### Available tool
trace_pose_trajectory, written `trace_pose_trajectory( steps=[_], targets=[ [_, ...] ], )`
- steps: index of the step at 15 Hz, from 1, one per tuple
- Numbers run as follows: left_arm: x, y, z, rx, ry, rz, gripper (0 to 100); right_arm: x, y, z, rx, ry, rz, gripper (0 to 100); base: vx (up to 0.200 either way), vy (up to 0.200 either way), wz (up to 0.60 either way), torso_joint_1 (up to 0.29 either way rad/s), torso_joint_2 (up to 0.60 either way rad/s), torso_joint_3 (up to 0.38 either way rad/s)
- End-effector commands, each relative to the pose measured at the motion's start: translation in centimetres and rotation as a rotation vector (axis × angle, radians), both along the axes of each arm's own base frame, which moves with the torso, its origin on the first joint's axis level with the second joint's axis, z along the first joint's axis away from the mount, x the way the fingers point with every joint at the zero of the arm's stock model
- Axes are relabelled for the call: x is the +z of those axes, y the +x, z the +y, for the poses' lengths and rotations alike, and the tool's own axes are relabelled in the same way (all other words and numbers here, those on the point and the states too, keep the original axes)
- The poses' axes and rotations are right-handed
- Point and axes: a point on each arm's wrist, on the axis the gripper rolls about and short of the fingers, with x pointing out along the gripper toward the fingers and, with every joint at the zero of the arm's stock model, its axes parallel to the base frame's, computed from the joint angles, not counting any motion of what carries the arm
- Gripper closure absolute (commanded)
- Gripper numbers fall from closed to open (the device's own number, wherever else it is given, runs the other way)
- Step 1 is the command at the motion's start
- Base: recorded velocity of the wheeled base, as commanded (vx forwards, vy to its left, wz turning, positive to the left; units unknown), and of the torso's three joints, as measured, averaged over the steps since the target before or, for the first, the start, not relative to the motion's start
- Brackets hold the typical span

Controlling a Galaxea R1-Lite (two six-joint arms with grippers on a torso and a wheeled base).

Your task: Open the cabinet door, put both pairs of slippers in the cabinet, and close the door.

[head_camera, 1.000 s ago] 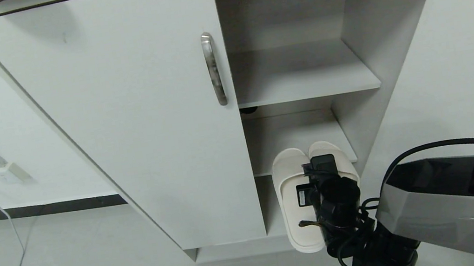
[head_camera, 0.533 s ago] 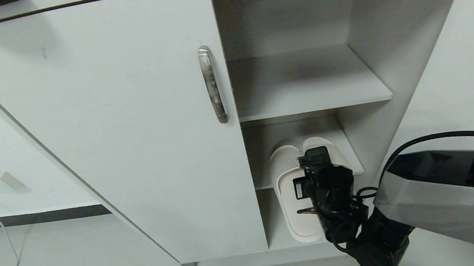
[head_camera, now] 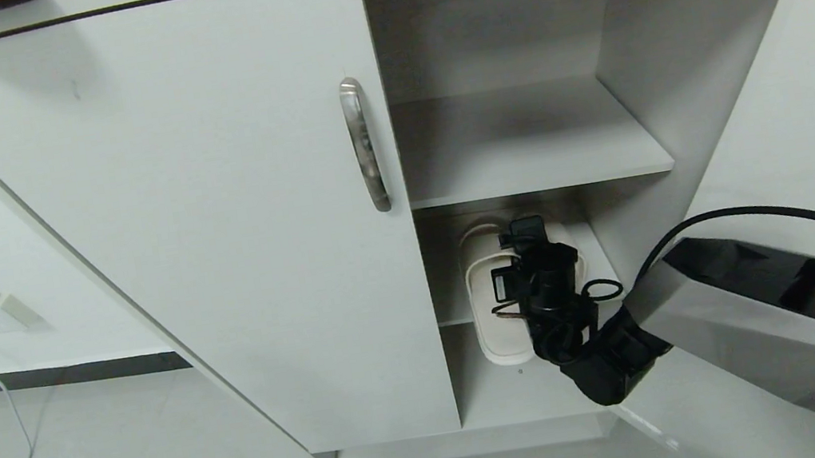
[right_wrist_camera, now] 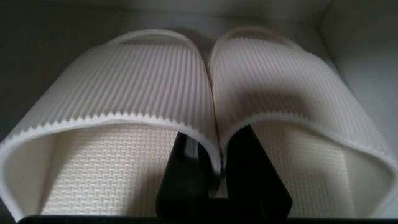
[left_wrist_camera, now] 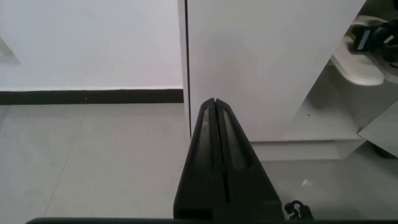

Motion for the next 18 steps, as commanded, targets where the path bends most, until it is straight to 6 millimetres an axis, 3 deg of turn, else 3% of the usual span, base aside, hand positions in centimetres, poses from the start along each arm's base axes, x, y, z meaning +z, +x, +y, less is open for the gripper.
trace_pose_trajectory(
  steps=[1,8,18],
  targets=[
    [0.0,0.0,0.0,0.001,0.0,0.001,100,0.3,1.5,0.1,-0.015,0.01,-0.011,100,0.0,0.0,0.0,0.0,0.0,0.0],
    [0.0,0.0,0.0,0.001,-0.002,0.001,100,2.6,3.9,-0.1,-0.044,0.026,-0.033,100,0.0,0.0,0.0,0.0,0.0,0.0],
    [0.0,0.0,0.0,0.005,-0.002,0.001,100,1.5,4.6,-0.1,-0.05,0.014,-0.016,100,0.0,0.0,0.0,0.0,0.0,0.0]
  ],
)
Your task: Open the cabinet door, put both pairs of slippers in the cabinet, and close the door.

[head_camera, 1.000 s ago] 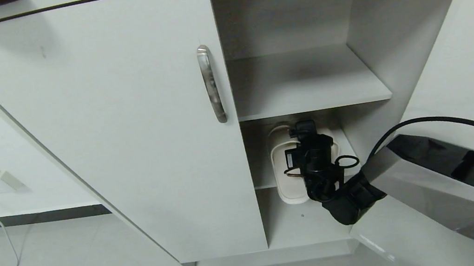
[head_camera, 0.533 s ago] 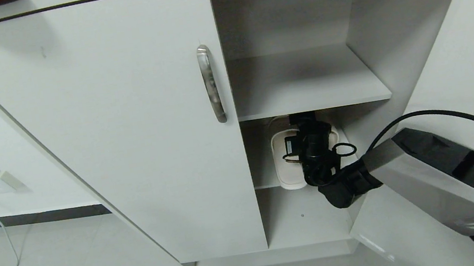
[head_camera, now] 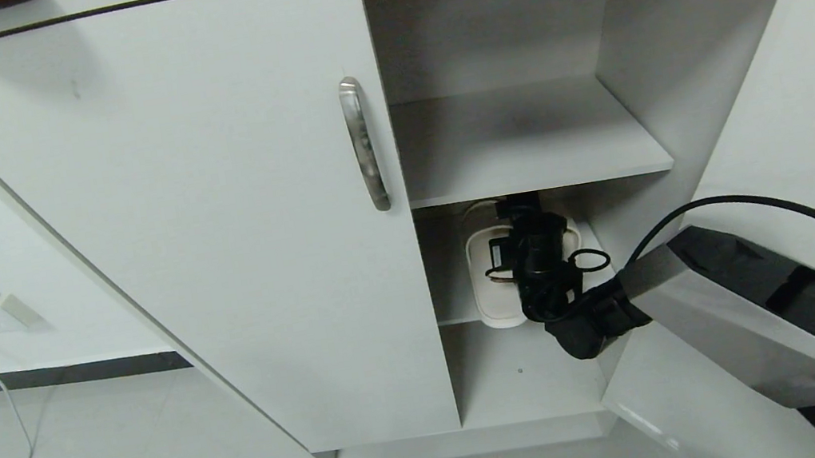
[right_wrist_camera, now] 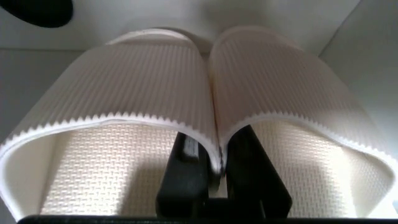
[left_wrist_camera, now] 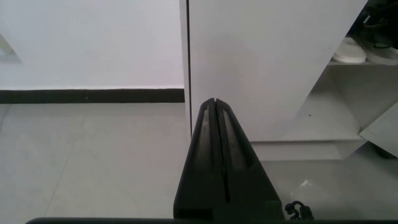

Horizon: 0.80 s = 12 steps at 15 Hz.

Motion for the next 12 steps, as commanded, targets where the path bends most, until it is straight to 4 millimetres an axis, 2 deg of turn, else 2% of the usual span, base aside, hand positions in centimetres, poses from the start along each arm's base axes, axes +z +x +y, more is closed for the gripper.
trace_pose_trajectory(
  steps=[1,2,5,8,11,12],
  targets=[
    [0.0,0.0,0.0,0.0,0.0,0.001,100,-0.3,0.1,0.1,0.0,-0.004,0.006,100,0.0,0.0,0.0,0.0,0.0,0.0],
    [0.0,0.0,0.0,0.001,0.0,0.001,100,-0.3,0.1,0.1,0.0,-0.006,0.008,0,0.0,0.0,0.0,0.0,0.0,0.0],
    [0.0,0.0,0.0,0.001,0.0,0.001,100,-0.5,-0.1,0.1,0.003,-0.008,0.012,0,0.0,0.0,0.0,0.0,0.0,0.0],
    [0.0,0.0,0.0,0.0,0.0,0.001,100,-0.1,-1.7,0.2,0.021,-0.015,0.014,0,0.0,0.0,0.0,0.0,0.0,0.0],
    [0.0,0.0,0.0,-0.002,0.001,0.001,100,1.1,-4.5,-0.3,0.038,-0.008,0.001,0,0.0,0.0,0.0,0.0,0.0,0.0],
    [0.0,0.0,0.0,-0.002,0.004,0.001,100,2.1,-6.5,-0.9,0.05,-0.007,0.0,0,0.0,0.0,0.0,0.0,0.0,0.0]
  ],
)
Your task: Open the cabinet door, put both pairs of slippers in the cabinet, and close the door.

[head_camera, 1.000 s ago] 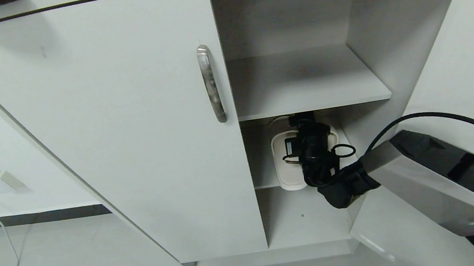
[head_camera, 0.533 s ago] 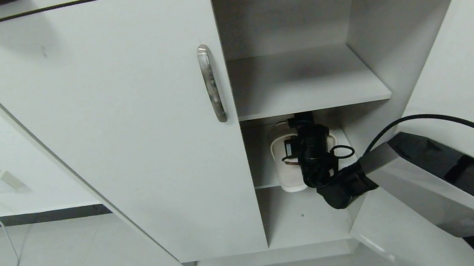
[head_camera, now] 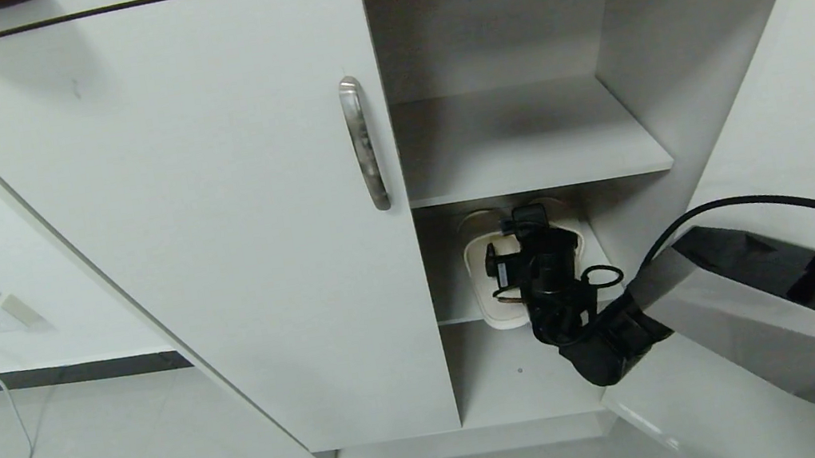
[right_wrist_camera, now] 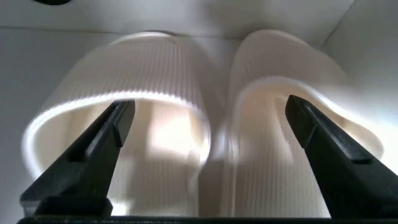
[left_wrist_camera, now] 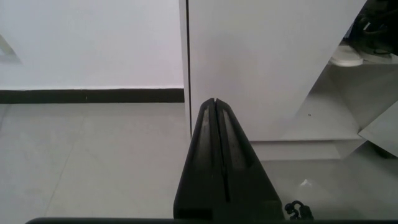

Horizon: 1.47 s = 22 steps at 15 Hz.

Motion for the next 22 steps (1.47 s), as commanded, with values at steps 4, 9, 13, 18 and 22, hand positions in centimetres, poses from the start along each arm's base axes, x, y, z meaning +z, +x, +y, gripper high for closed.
trace_pose_trajectory(
  steps=[4,9,13,18,22],
  targets=[
    [0.0,0.0,0.0,-0.001,0.0,0.001,100,3.2,-9.2,-2.3,0.074,-0.011,0.015,0,0.0,0.0,0.0,0.0,0.0,0.0],
    [0.0,0.0,0.0,-0.001,-0.002,0.001,100,3.2,-13.7,-2.4,0.146,-0.031,0.043,0,0.0,0.0,0.0,0.0,0.0,0.0],
    [0.0,0.0,0.0,0.002,-0.002,0.001,100,3.1,-13.7,-2.4,0.146,-0.035,0.047,0,0.0,0.0,0.0,0.0,0.0,0.0],
    [0.0,0.0,0.0,0.002,-0.003,0.001,100,2.9,-14.0,-2.2,0.152,-0.041,0.054,0,-0.12,0.0,0.0,0.002,0.0,0.003],
    [0.0,0.0,0.0,0.002,-0.005,0.001,100,2.6,-14.2,-2.2,0.158,-0.048,0.063,0,-0.2,0.0,0.0,0.0,0.0,0.004]
  ],
)
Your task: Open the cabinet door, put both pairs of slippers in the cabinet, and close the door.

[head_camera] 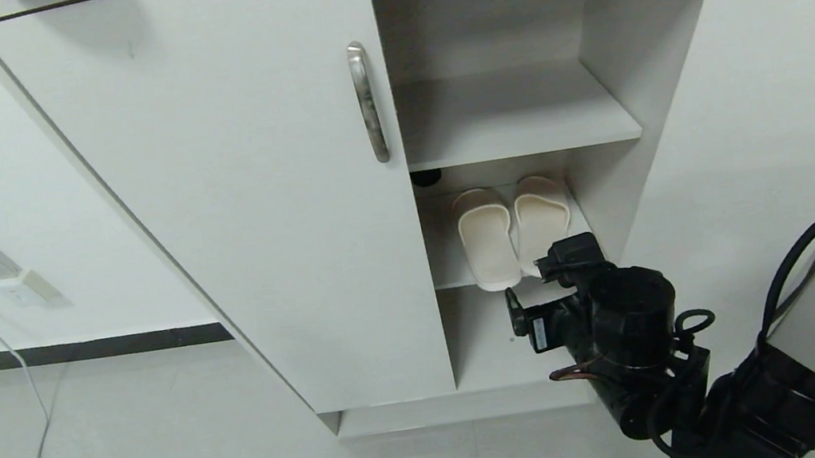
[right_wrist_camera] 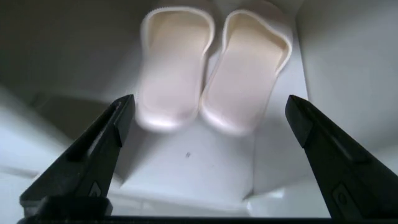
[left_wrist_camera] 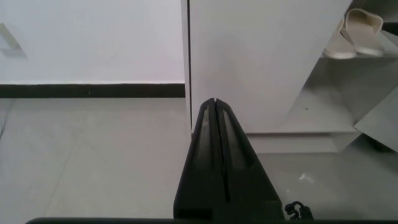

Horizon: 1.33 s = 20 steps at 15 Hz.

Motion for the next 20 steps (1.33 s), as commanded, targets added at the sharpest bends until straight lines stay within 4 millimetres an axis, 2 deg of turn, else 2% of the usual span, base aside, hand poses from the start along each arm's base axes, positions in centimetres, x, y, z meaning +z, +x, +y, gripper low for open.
trace_pose_trajectory(
  steps=[1,14,20],
  targets=[
    [0.0,0.01,0.0,0.001,0.0,0.001,100,-0.23,-0.15,0.02,0.002,-0.007,0.007,0,-0.2,0.0,0.0,0.002,0.0,0.007],
    [0.0,0.01,-0.01,-0.003,0.001,0.001,100,-0.18,-0.78,-0.35,-0.008,-0.004,-0.004,0,0.0,0.0,0.0,0.0,0.0,0.0],
    [0.0,0.01,-0.01,-0.003,0.001,0.001,100,-0.21,-0.8,-0.37,-0.01,-0.005,-0.003,0,0.0,0.0,0.0,0.002,0.0,0.173]
  ],
)
